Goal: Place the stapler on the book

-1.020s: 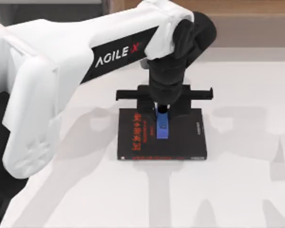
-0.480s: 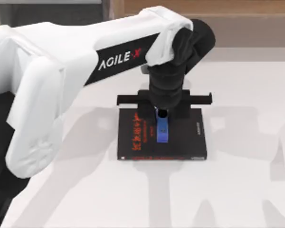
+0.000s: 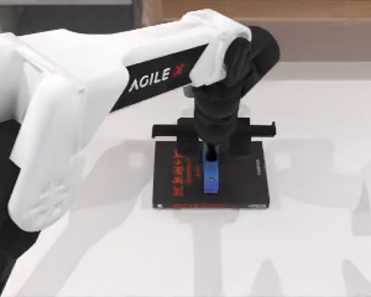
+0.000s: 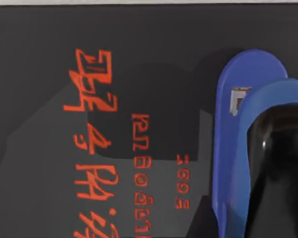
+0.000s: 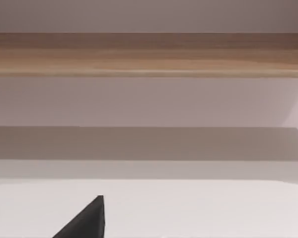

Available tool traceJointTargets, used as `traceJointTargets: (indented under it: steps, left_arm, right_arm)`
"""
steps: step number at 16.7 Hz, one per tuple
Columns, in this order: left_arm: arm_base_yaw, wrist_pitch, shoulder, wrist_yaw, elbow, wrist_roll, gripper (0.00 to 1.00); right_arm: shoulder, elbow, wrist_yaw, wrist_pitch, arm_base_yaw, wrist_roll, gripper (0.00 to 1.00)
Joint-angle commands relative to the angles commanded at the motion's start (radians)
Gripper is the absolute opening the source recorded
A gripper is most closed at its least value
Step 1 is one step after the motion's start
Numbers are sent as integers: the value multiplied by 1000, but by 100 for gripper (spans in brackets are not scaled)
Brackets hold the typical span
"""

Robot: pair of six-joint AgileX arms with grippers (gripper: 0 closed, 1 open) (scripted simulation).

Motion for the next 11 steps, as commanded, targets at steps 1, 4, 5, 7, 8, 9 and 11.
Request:
traceJointTargets:
  steps: [1, 4, 5, 7, 8, 9, 11]
  left_arm:
    - [0, 0, 0, 0, 0, 0, 68]
    - [0, 0, 0, 0, 0, 0, 90]
    - [0, 0, 0, 0, 0, 0, 98]
    - [0, 0, 0, 0, 0, 0, 100]
    - [0, 0, 0, 0, 0, 0, 100]
    - [0, 0, 0, 0, 0, 0, 100]
    - [0, 0, 0, 0, 0, 0, 100]
  right_arm:
    - [0, 0, 0, 0, 0, 0, 100]
    - [0, 0, 0, 0, 0, 0, 100]
    - [0, 0, 0, 0, 0, 0, 100]
    - [0, 0, 0, 0, 0, 0, 100]
    - [0, 0, 0, 0, 0, 0, 100]
    - [0, 0, 0, 0, 0, 0, 100]
    - [0, 0, 0, 0, 0, 0, 100]
